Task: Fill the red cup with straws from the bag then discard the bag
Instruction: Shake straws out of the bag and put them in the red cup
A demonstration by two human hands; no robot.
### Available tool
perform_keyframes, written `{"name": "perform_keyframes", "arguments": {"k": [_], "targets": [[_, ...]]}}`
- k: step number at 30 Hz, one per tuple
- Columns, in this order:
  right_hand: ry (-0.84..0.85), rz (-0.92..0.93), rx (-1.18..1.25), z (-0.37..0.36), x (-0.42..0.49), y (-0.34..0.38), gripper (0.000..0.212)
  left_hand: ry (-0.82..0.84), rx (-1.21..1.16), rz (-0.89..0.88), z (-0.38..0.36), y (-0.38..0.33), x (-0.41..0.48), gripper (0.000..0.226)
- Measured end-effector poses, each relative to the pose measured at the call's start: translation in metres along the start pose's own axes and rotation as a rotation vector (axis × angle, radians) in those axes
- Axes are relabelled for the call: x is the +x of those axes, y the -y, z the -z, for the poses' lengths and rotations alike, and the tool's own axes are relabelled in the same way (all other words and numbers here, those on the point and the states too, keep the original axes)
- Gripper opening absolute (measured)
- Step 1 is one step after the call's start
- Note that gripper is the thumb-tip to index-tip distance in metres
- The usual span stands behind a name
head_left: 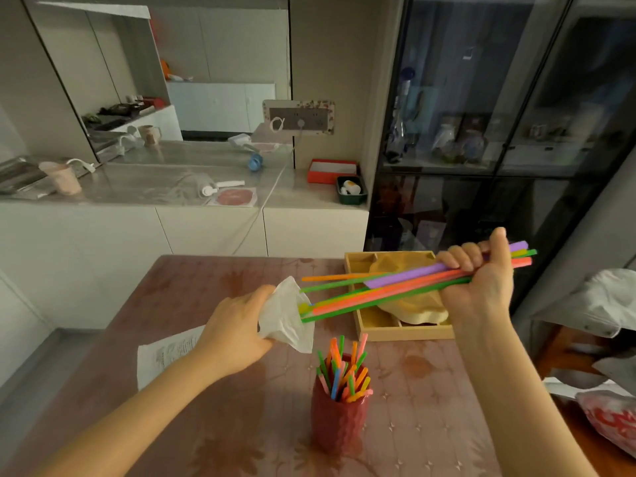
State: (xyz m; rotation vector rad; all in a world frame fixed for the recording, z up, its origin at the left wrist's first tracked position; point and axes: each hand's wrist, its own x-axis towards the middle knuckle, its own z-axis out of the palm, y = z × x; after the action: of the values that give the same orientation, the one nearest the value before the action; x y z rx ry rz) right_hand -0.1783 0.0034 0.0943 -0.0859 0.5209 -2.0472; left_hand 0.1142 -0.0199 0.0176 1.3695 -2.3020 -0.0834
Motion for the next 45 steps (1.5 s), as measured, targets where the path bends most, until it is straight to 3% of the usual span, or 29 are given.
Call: {"name": "perform_keyframes", "arguments": {"k": [3, 9, 16, 21, 28, 34, 38, 45], "targets": [[0.031, 0.003, 0.007, 0.010, 0.008, 0.016, 0.043, 0.010, -0.034, 0.089, -0.003, 0.009, -0.006, 0.064], [0.040, -0.016, -0.261, 0.024, 0.005, 0.010, 0.043, 0.028, -0.146, 0.176, -0.010, 0.014, -0.013, 0.067], [0.265, 0.109, -0.513, -0.010, -0.012, 0.020, 0.043, 0.057, -0.168, 0.174, -0.022, 0.016, -0.018, 0.067], [0.446, 0.083, -0.697, -0.026, -0.030, 0.008, 0.043, 0.234, -0.285, 0.294, -0.049, 0.020, -0.018, 0.076], [0.410, 0.058, -0.731, -0.025, -0.038, 0.001, 0.045, 0.495, -0.245, 0.300, -0.091, 0.037, -0.026, 0.082], [0.403, 0.167, -0.680, -0.022, -0.049, -0.005, 0.045, 0.426, -0.320, 0.306, -0.097, 0.036, -0.028, 0.073], [0.484, 0.279, -0.764, 0.003, -0.069, -0.019, 0.043, 0.384, -0.407, 0.317, -0.091, 0.035, -0.028, 0.072], [0.437, 0.447, -0.794, 0.021, -0.095, -0.011, 0.040, 0.229, -0.549, 0.372, -0.060, 0.041, -0.025, 0.069]]}}
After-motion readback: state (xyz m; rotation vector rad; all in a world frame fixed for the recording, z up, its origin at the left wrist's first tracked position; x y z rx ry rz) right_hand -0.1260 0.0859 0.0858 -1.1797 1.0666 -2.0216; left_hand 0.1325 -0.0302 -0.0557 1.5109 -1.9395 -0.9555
